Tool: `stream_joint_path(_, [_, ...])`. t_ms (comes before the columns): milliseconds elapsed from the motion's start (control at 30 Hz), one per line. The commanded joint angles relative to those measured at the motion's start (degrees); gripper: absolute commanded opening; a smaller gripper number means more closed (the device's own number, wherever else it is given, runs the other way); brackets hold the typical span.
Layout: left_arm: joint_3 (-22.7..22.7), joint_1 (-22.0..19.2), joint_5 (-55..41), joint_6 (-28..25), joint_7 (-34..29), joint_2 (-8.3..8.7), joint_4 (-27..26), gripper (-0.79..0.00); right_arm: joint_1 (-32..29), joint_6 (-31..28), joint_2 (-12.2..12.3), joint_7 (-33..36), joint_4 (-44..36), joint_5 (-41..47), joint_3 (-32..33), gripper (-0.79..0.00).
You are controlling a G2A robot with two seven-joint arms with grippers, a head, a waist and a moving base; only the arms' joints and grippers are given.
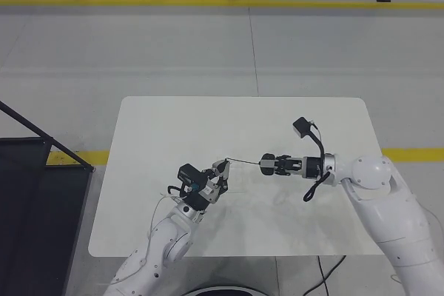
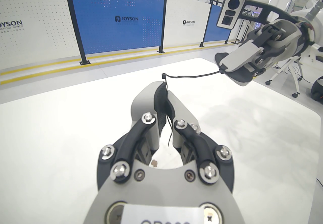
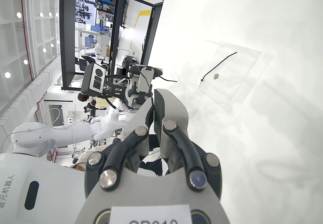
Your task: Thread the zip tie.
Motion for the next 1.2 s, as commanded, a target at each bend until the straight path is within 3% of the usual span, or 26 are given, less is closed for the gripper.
stream_joint_path(0, [0.0, 0.0, 0.0, 0.0, 0.0, 0.0, 0.0, -0.785, -0.3, -0.1, 0.1, 0.0, -0.2, -0.1, 0.4, -0.785])
stream_joint_path(200, [0.0, 0.0, 0.0, 0.0, 0.0, 0.0, 0.0, -0.785, -2.3, -0.3, 0.9, 0.1, -1.9, -0.2, 3.5, -0.785])
stream_joint_path(567, [-0.5, -0.2, 0.0, -1.5, -0.9, 0.08, -0.4, -0.785, -2.4, -0.2, 0.9, -0.3, -2.0, -0.3, 3.4, -0.785])
stream_joint_path(933, [-2.8, -1.6, -0.1, -9.9, -1.0, 0.64, 0.6, -0.785, -6.1, 6.8, 1.9, 3.6, -7.2, 0.3, 5.7, -0.785])
stream_joint_path(1167, [-2.8, -2.2, 0.6, -11.4, -1.0, 0.68, 1.4, -0.785, -6.6, 10.8, 2.1, 3.2, -9.5, 2.1, 6.1, -0.785])
